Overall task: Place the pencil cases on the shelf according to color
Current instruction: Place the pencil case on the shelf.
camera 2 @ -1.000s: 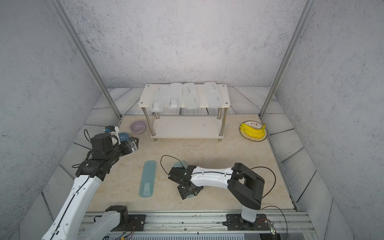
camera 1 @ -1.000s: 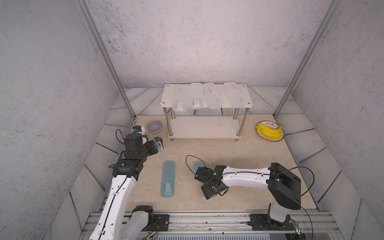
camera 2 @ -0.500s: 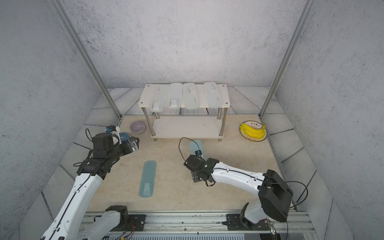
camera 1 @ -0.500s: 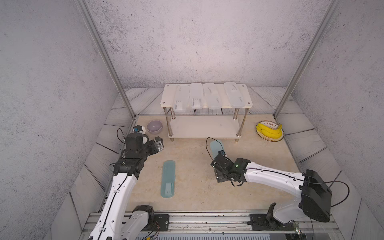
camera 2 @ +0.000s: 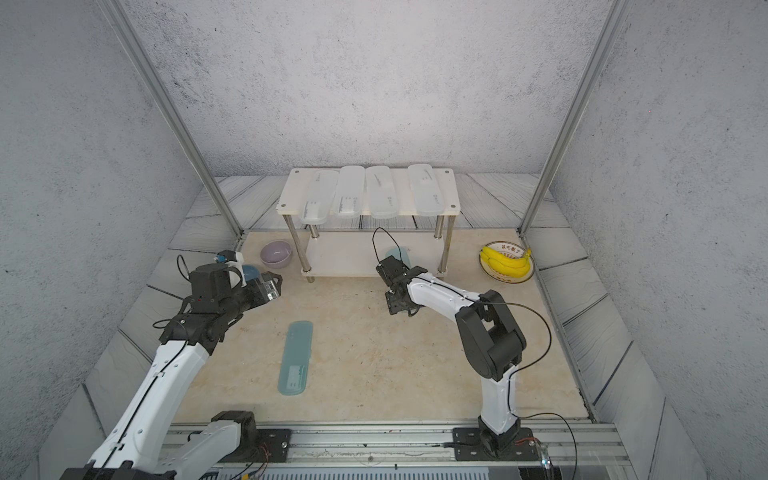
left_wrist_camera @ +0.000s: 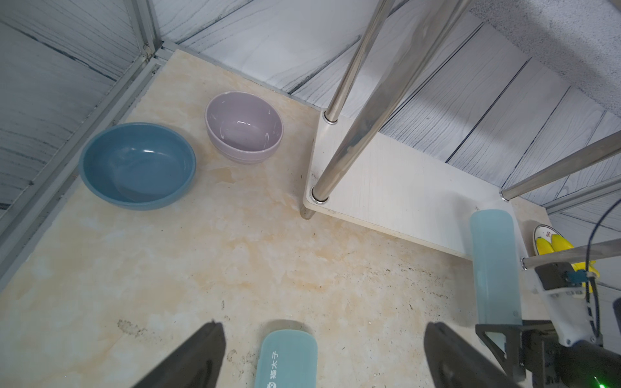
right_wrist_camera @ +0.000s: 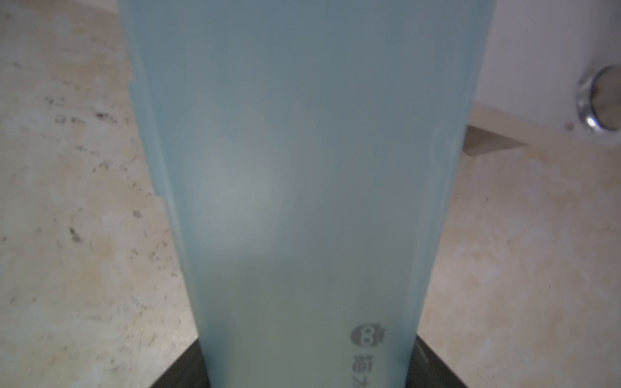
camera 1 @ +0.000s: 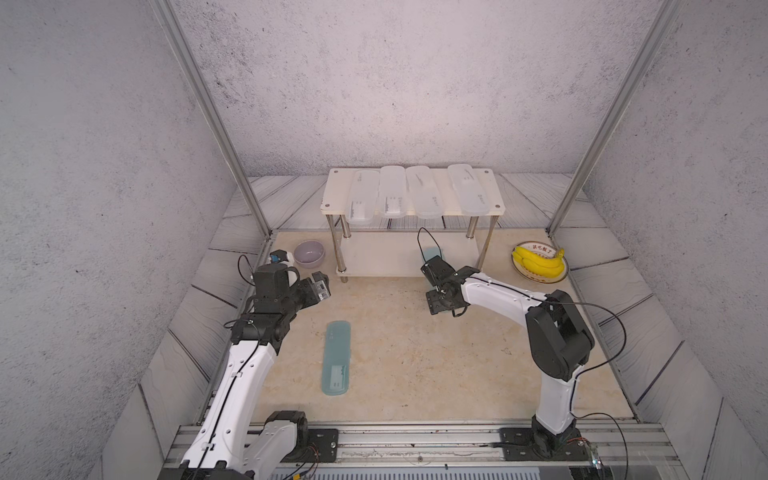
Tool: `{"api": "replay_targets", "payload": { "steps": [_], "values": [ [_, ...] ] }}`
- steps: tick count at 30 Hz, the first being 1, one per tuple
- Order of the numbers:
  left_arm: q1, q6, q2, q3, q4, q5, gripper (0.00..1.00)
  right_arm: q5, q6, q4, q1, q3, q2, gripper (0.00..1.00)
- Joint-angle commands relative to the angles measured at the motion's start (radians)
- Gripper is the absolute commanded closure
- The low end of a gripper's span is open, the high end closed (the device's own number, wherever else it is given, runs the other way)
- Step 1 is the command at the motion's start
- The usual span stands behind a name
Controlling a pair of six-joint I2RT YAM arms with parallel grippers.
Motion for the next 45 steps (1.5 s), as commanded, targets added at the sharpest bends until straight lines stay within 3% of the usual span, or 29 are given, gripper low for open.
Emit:
{"api": "replay_targets", "payload": {
  "steps": [1, 7, 11, 13, 16, 19, 26, 45],
  "values": [
    [0.003, 0.000, 0.014, -0.002, 0.021, 0.008, 0.01, -0.015, -0.039, -0.028, -0.041, 0.084, 0.059, 0.50],
    [0.002, 0.005, 0.052, 0.005, 0.032, 0.012, 0.01, -0.063, -0.058, -0.056, -0.085, 0.192, 0.135, 0.49],
    [0.003, 0.005, 0.072, 0.008, 0.042, 0.020, 0.01, -0.070, -0.064, -0.074, -0.099, 0.231, 0.152, 0.43],
    [0.002, 0.004, 0.080, 0.010, 0.045, 0.022, 0.01, -0.071, -0.068, -0.084, -0.098, 0.249, 0.158, 0.35],
    [0.003, 0.005, 0.085, 0.012, 0.049, 0.024, 0.01, -0.062, -0.066, -0.110, -0.103, 0.282, 0.169, 0.14],
    [0.003, 0.004, 0.091, 0.016, 0.049, 0.027, 0.01, -0.070, -0.062, -0.158, -0.103, 0.327, 0.180, 0.06],
    [0.003, 0.004, 0.085, 0.012, 0.043, 0.034, 0.01, -0.123, -0.040, -0.230, -0.101, 0.332, 0.127, 0.01],
    [0.003, 0.009, -0.010, -0.022, 0.013, 0.038, 0.01, -0.120, 0.002, -0.203, -0.077, 0.023, -0.084, 0.01]
  ]
}}
